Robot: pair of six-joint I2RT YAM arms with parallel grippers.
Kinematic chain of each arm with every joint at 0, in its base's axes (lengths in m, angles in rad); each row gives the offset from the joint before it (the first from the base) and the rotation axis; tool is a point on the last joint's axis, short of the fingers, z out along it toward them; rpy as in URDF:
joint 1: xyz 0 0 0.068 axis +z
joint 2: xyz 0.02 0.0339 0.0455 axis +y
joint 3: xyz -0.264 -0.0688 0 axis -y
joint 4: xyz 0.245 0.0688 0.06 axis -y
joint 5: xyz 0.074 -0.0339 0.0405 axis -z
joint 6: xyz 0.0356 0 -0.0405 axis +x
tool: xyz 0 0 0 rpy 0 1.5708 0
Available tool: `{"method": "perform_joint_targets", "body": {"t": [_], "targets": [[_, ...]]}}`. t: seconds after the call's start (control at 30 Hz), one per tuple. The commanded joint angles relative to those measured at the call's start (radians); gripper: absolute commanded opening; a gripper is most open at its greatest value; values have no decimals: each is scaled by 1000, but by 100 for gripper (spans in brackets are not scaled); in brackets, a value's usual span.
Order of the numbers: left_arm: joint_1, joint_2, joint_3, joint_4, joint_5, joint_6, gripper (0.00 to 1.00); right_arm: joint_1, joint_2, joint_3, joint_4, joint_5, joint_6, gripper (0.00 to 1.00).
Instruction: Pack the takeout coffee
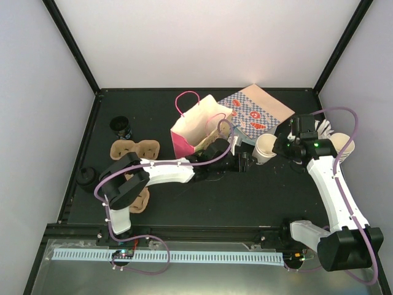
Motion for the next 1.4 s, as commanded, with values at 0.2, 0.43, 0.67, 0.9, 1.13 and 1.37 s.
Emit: {"method": "perform_joint_targets", "body": {"t": [0.2,0.43,0.67,0.9,1.13,1.37], "targets": [[21,55,88,111,60,-21,61,0,-12,-12,21,-25,6,1],[30,79,106,113,65,-34,58,-1,-17,-17,21,-43,2,1],[41,138,165,10,56,-59,56,-1,-15,-39,44,-44,0,1],[51,200,180,-14,39,-73,53,-3,37,-58,66,-25,8,1],[51,232,215,-68,35,-46,53,-2,39,-78,106,-122,28,1],[50,237,219,-98,31,-25,53,-5,32,-83,117,-151,56,1]]}}
